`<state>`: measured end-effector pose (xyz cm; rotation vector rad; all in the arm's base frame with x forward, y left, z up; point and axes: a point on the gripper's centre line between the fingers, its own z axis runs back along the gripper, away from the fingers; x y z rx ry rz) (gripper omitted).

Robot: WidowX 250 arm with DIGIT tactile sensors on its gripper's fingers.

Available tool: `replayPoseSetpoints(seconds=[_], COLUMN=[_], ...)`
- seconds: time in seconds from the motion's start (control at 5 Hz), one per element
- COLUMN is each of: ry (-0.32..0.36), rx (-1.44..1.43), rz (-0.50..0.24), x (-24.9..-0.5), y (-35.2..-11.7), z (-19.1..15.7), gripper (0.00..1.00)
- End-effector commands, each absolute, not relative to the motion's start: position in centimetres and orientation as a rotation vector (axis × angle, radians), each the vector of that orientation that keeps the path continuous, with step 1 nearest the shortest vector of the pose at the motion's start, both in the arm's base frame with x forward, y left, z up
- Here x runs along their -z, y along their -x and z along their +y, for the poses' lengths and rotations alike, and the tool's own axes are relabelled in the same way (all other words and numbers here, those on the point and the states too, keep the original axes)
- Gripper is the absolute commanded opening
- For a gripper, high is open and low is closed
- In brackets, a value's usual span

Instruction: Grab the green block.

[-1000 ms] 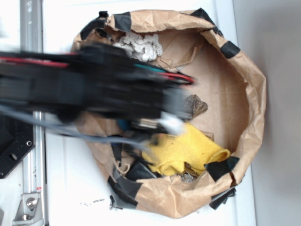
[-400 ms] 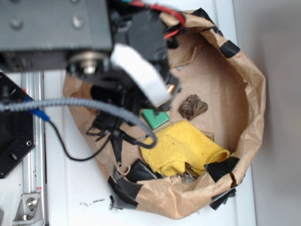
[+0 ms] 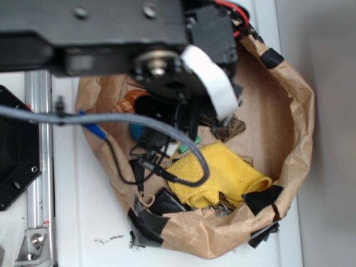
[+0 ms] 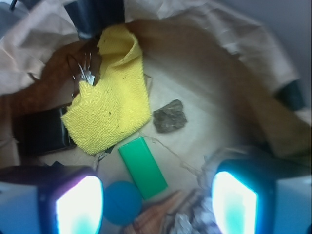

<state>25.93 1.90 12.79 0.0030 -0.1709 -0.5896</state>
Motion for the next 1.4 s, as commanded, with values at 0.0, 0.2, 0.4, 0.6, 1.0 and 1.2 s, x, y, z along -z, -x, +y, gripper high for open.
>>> replayPoseSetpoints(seconds=[0.0, 0.2, 0.4, 0.6, 1.0, 1.2], ry=[0.050, 0.050, 0.012, 0.003, -0.008, -0.037], rx=[0.656, 0.693, 0.735, 0.728, 0.719, 0.647], rz=[-0.114, -0.087, -0.013, -0.006, -0.034, -0.101], x=[-5.7, -2.8, -1.0, -1.1, -3.2, -8.2], y=[-25.2, -25.2, -25.6, -25.4, -25.5, -26.0], z=[0.3, -0.7, -0.9, -0.9, 0.0, 1.4], gripper=[1.00, 1.00, 1.00, 0.00, 0.00, 0.00])
